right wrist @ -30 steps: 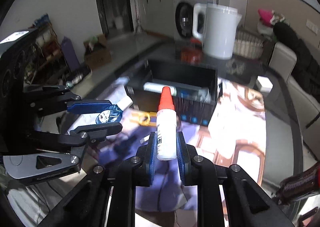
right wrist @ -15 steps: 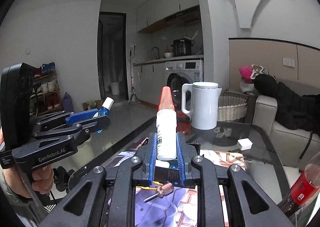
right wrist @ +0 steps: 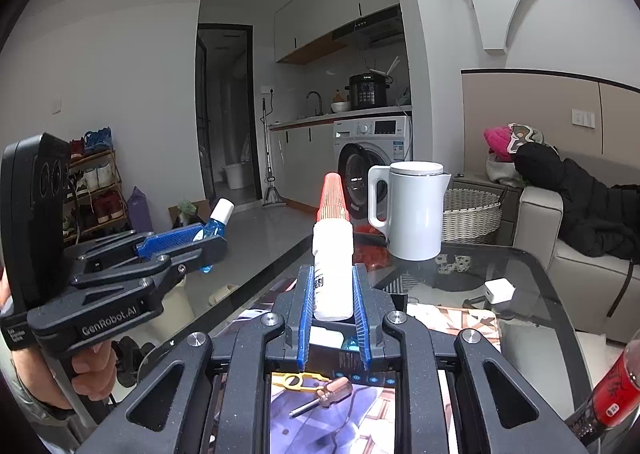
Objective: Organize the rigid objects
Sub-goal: 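Lift the blue bottle and glue bottle with both tools and carry them over the box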
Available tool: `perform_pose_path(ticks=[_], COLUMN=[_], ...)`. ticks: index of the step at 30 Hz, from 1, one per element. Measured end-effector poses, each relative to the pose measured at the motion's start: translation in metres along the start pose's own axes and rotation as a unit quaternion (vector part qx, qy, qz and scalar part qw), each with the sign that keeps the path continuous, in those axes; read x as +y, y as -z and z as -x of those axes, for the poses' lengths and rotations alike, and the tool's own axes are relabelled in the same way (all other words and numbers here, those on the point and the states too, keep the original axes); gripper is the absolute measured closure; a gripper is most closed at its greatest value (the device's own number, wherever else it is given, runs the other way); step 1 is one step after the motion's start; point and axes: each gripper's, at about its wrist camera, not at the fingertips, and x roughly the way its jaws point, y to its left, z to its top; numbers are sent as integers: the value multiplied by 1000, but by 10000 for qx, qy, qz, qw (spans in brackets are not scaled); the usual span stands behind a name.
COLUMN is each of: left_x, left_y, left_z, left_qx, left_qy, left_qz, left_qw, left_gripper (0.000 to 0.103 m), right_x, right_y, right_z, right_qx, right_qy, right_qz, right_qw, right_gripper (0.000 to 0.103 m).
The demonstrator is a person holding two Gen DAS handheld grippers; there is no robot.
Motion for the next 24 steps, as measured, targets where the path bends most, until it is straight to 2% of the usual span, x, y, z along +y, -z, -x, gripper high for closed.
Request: perform_pose_path(ticks=[15, 24], left_x=[6, 16], left_y=[4, 6], left_z=[-38, -75], left_qx=[128, 253], left_qy=[-4, -21], left_qz=[144, 375], left_qw=[9998, 9990], left_gripper=[74, 74], right_x=[-29, -40], right_y=[-8, -6], right_z=[-47, -79], right_qx=[148, 262], right_qy=[83, 68], right_qz=[-251, -218], right_qw=[9995, 9994], right_gripper=[85, 85])
